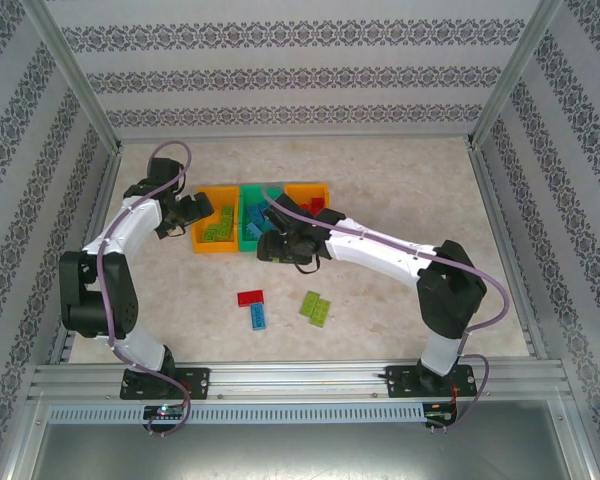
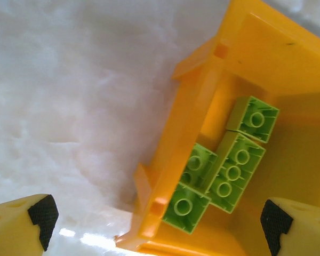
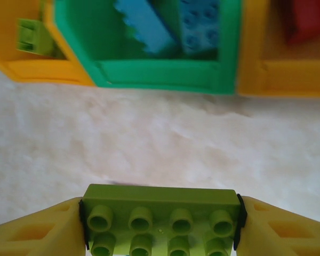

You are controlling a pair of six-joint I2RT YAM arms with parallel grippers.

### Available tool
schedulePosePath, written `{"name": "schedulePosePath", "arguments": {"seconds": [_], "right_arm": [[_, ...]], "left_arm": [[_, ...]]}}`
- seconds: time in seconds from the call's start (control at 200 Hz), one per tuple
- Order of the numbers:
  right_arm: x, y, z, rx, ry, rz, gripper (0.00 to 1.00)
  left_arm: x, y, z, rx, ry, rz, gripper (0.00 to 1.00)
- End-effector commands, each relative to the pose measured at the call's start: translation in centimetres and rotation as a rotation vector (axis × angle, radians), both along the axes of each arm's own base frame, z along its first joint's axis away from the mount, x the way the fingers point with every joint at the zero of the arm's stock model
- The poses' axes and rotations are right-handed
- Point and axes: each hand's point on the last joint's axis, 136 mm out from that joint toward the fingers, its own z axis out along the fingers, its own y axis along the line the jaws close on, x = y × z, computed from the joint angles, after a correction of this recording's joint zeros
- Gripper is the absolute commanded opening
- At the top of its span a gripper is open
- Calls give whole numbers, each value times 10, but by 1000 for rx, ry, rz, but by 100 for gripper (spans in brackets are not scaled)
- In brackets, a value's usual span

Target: Sort the legos into containers by color

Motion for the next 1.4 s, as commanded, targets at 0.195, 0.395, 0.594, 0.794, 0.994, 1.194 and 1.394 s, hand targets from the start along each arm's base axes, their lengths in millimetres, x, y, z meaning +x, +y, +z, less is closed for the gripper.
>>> {"name": "schedulePosePath", "arguments": {"seconds": [0.195, 0.395, 0.594, 0.794, 0.994, 1.194, 1.394], "right_arm": [[23, 10, 20, 79, -52, 45, 64], [29, -1, 25, 80, -60, 33, 64], [37, -5, 25, 71, -71, 27, 63], [51, 9, 26, 77, -80, 53, 62], [69, 31, 23, 99, -82, 76, 62], [97, 57, 14, 135, -82, 85, 62], [117, 73, 1, 154, -51, 89, 70]], "left_arm": [[26, -52, 1, -243, -107, -110, 96], [20, -81, 2, -282, -122, -151, 96], [6, -107, 11, -353, -140, -176, 96], [-19, -70, 29, -265, -166, -6, 100], [-41, -26, 58, -191, -216, 123, 99], [-50, -15, 41, -197, -147, 141, 99], [-61, -15, 37, -165, -128, 104, 100]]}}
